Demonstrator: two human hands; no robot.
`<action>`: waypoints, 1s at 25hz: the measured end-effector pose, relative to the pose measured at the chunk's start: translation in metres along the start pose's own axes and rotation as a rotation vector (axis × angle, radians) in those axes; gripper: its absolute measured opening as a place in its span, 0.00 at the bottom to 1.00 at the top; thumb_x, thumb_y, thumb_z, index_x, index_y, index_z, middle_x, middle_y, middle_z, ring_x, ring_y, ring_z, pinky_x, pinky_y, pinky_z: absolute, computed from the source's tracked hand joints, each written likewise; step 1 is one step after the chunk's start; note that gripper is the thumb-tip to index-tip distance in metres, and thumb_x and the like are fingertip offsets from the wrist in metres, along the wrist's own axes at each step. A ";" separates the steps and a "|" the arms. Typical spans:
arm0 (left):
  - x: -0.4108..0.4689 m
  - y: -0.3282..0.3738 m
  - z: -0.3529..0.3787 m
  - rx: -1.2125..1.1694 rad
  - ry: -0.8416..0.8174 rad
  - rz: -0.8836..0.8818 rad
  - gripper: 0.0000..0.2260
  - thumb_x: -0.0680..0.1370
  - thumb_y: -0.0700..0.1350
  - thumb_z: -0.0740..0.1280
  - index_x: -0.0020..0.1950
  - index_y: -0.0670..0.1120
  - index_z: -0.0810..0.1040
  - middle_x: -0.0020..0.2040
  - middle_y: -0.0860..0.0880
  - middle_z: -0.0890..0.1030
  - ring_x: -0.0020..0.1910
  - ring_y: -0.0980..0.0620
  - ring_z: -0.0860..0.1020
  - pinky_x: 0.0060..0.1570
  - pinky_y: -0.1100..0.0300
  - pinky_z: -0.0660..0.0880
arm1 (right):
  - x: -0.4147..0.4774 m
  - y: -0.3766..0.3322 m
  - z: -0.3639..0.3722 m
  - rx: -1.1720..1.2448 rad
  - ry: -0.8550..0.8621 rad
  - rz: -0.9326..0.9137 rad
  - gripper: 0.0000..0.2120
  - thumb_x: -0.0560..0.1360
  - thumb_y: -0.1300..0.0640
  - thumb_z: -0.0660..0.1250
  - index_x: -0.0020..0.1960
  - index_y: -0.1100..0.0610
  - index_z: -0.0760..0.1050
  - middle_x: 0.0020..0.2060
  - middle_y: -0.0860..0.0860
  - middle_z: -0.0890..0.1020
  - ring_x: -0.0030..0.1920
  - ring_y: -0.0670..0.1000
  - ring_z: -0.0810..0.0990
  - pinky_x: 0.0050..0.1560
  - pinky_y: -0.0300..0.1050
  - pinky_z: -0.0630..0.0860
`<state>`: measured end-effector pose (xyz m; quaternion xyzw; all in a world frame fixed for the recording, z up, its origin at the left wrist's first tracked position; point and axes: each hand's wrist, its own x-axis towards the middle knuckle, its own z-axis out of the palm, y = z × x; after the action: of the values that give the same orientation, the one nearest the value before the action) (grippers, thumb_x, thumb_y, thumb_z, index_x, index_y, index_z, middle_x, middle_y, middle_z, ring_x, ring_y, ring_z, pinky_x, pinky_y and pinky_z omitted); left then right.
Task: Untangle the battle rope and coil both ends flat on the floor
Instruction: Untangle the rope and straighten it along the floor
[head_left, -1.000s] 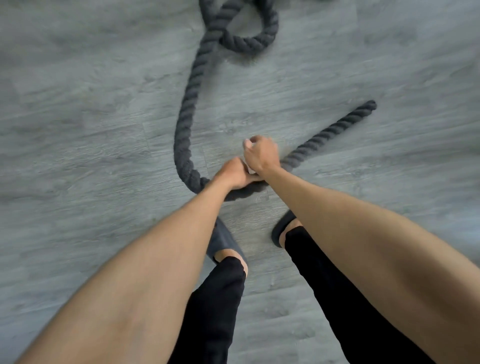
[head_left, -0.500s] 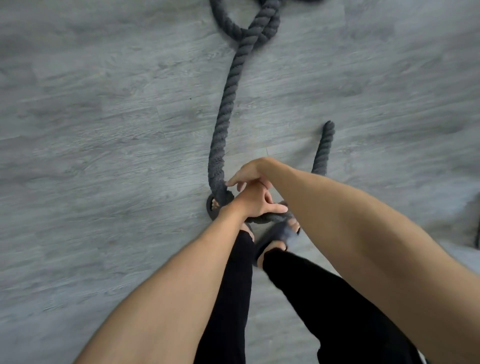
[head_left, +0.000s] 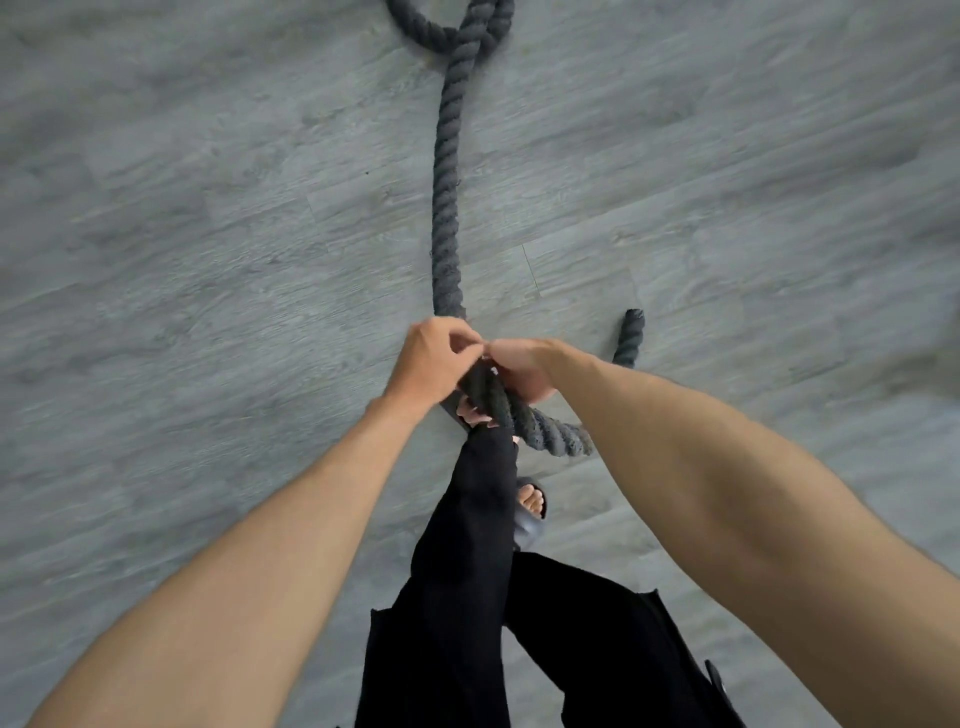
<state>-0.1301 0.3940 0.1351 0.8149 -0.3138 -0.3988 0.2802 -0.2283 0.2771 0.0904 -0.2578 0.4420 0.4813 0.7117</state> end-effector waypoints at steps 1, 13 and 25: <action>-0.002 -0.006 -0.001 0.048 0.066 0.011 0.03 0.74 0.41 0.72 0.45 0.45 0.85 0.43 0.48 0.85 0.42 0.52 0.82 0.47 0.57 0.79 | -0.004 0.014 0.002 0.045 0.014 -0.019 0.35 0.81 0.32 0.47 0.52 0.62 0.76 0.45 0.61 0.82 0.46 0.57 0.82 0.58 0.54 0.78; -0.042 -0.015 0.074 -0.351 -0.265 -0.836 0.22 0.75 0.52 0.73 0.63 0.43 0.73 0.54 0.42 0.81 0.47 0.43 0.80 0.41 0.47 0.78 | -0.044 0.198 0.012 -0.529 -0.048 0.293 0.28 0.78 0.34 0.61 0.60 0.58 0.74 0.57 0.53 0.80 0.61 0.56 0.77 0.69 0.55 0.68; -0.108 -0.038 0.047 -0.288 -0.773 -0.762 0.13 0.82 0.35 0.61 0.65 0.32 0.72 0.57 0.33 0.81 0.53 0.38 0.82 0.55 0.46 0.79 | 0.006 0.112 0.063 0.174 0.545 -0.339 0.25 0.79 0.46 0.70 0.66 0.65 0.72 0.44 0.59 0.84 0.42 0.57 0.85 0.48 0.53 0.83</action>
<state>-0.2100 0.4880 0.1344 0.6188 -0.0196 -0.7802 0.0893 -0.3055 0.3749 0.1213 -0.3850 0.6063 0.2298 0.6568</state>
